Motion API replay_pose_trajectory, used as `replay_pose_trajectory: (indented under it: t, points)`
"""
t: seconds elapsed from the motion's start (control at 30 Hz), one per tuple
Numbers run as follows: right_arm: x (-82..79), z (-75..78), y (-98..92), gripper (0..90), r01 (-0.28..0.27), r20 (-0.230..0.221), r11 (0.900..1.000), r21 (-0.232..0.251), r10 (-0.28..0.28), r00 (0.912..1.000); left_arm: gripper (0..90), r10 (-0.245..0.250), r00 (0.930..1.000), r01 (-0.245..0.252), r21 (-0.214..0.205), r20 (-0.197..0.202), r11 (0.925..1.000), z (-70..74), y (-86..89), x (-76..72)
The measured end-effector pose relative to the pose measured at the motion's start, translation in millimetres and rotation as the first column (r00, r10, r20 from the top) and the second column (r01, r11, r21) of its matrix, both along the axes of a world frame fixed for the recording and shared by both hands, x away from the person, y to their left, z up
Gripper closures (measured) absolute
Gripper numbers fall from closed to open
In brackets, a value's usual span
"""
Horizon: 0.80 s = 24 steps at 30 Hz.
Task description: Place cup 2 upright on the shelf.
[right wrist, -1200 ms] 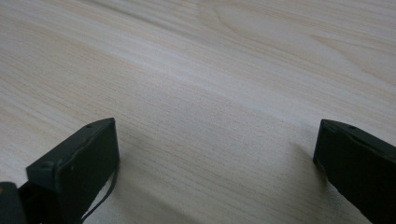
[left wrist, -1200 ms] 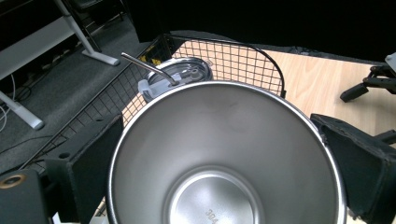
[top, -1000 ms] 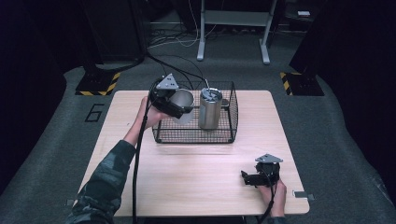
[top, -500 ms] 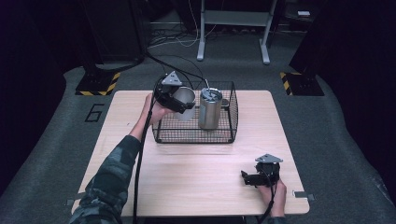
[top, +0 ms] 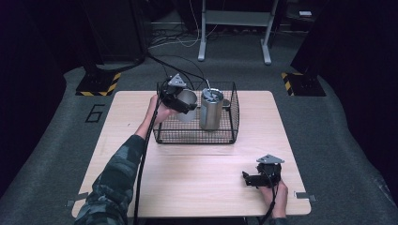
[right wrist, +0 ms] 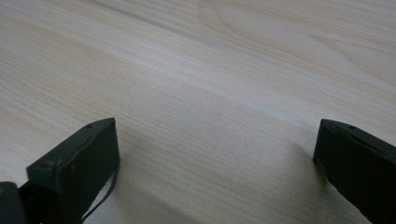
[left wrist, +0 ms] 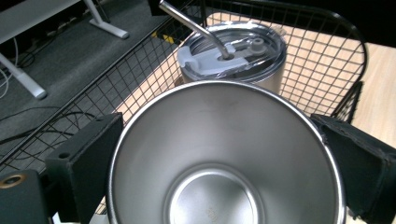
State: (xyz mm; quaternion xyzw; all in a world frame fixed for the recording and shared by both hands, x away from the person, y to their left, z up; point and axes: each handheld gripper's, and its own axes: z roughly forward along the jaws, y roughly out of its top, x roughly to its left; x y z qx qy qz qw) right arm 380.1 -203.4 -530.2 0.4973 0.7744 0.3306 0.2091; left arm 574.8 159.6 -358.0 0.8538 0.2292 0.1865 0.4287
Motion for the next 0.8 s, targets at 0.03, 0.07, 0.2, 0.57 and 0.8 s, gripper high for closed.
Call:
replay_pose_trajectory:
  t: [0.03, 0.07, 0.2, 0.57, 0.8]
  points:
    - [0.0, 0.0, 0.1, 0.0, -0.001, 0.000, 1.0000, 0.000, 0.001, 1.0000, 6.4, 0.007, 0.9999, -0.007, -0.009, -0.010, 0.9999, -1.3, -0.8, -0.1]
    - [0.0, 0.0, 0.0, 0.0, -0.001, 0.000, 1.0000, 0.000, 0.001, 1.0000, 6.4, 0.001, 1.0000, -0.001, 0.003, -0.007, 1.0000, -1.5, -0.6, 1.1]
    - [0.2, 0.0, -0.3, 0.0, -0.007, 0.001, 1.0000, -0.006, 0.007, 1.0000, 6.4, 0.003, 0.9999, -0.003, 0.002, -0.015, 1.0000, -7.3, -3.8, 2.9]
    - [0.3, -0.1, -0.4, 0.0, -0.010, 0.003, 0.9999, -0.007, 0.010, 0.9999, 6.4, 0.005, 0.9992, -0.004, 0.023, -0.040, 0.9997, -21.6, -5.7, 8.7]
    - [0.3, -0.1, -0.4, 0.0, -0.010, 0.004, 0.9999, -0.007, 0.010, 0.9999, 6.4, 0.001, 0.9986, 0.000, 0.027, -0.053, 0.9996, -27.3, -8.5, 9.8]
